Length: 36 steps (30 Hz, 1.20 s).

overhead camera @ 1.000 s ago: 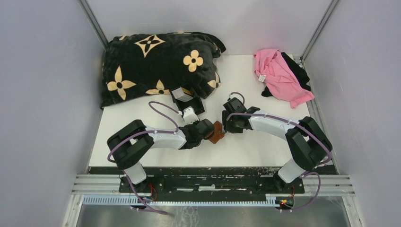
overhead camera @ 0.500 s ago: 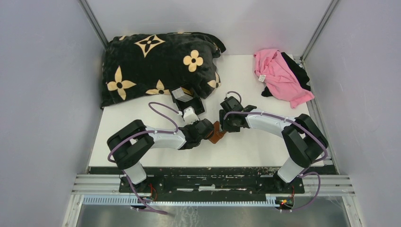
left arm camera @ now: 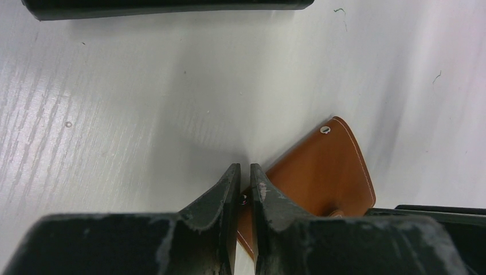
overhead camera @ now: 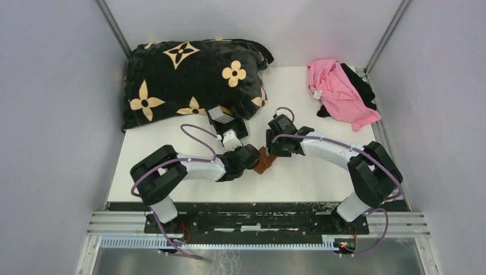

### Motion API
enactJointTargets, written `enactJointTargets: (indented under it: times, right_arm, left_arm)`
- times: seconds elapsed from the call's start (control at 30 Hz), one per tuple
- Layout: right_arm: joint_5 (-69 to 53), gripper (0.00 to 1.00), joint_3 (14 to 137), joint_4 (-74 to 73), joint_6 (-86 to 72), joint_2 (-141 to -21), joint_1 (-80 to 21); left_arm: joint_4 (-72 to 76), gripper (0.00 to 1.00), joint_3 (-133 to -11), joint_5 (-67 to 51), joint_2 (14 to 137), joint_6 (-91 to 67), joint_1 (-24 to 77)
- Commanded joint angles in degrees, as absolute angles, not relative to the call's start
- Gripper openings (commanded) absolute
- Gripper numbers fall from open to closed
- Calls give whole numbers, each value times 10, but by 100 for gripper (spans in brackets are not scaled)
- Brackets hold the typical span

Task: Put the credit cards into the card holder
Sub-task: Close the card holder at the center of the board.

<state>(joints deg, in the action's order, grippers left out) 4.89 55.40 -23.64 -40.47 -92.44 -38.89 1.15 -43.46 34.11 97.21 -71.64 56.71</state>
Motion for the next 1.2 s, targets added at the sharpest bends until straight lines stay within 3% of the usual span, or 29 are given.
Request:
enactJointTargets:
  times: [0.0,0.33,0.73,1.17]
  right_arm:
    - [61,58,555,-221,-424,-882,-390]
    - [43,57,487,-210,-501,-833,-391]
    - [11,56,323,-19,-673,-774,-378]
    - [6,56,269,50,-726,-769,-360]
  left_arm:
    - [-70,21,-403,287,1006,-696,574]
    - [-69,20,-392,286,1000,-701,576]
    - [-70,20,-381,283,992,-705,586]
    - [-72,20,-357,282,979,-728,605]
